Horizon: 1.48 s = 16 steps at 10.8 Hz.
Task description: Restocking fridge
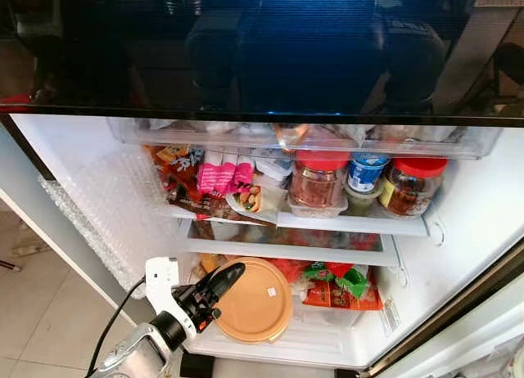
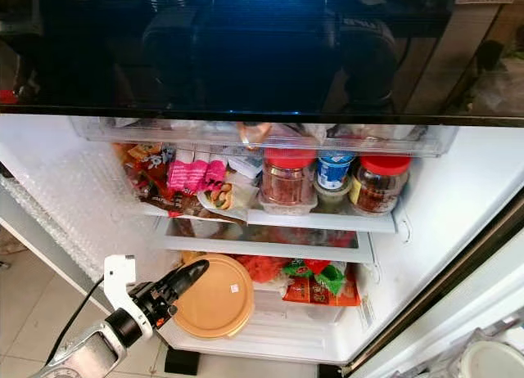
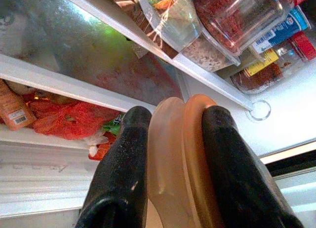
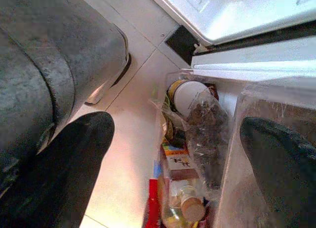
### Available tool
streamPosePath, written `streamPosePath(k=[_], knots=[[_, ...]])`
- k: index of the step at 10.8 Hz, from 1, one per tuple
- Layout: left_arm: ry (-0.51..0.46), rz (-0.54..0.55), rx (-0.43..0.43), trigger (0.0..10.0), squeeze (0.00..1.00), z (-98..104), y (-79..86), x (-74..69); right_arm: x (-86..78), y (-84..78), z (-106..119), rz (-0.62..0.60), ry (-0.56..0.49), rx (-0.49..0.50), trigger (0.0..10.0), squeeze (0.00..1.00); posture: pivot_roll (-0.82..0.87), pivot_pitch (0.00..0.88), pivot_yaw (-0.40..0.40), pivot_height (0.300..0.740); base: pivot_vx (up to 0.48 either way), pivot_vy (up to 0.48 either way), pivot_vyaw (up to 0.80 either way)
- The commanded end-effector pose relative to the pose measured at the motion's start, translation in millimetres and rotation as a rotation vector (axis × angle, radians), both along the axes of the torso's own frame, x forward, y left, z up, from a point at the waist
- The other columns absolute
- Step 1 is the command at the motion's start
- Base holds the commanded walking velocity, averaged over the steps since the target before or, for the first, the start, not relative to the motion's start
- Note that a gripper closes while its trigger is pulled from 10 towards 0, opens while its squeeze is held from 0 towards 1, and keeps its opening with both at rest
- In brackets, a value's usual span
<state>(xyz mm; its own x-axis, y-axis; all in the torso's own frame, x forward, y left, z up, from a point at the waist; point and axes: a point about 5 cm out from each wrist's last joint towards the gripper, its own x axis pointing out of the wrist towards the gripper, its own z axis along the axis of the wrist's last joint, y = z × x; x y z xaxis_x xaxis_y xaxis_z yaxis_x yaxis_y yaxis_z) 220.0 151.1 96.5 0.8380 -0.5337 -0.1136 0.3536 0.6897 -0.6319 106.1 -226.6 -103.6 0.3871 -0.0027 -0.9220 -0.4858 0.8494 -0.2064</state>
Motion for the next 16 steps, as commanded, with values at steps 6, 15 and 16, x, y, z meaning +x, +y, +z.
streamPosePath(k=[6, 15, 16], knots=[[0.002, -0.004, 0.015, 10.0, 0.0, -3.0, -1.8, 3.6, 1.3, 6.9, 0.2, -0.071, -0.052, 0.066, 10.0, 0.0, -0.04, 0.042, 0.011, 0.687, 0.0, 0.0, 0.0], [0.001, -0.009, 0.004, 10.0, 0.0, -3.8, -4.5, 2.5, 9.1, 9.8, 6.4, -0.034, -0.175, 0.108, 10.0, 0.0, -0.06, 0.052, 0.001, 0.687, 0.0, 0.0, 0.0], [0.001, -0.01, 0.002, 10.0, 0.0, -4.0, -4.9, 2.1, 9.5, 10.3, 6.6, -0.009, -0.175, 0.102, 10.0, 0.0, -0.06, 0.052, -0.001, 0.687, 0.0, 0.0, 0.0]])
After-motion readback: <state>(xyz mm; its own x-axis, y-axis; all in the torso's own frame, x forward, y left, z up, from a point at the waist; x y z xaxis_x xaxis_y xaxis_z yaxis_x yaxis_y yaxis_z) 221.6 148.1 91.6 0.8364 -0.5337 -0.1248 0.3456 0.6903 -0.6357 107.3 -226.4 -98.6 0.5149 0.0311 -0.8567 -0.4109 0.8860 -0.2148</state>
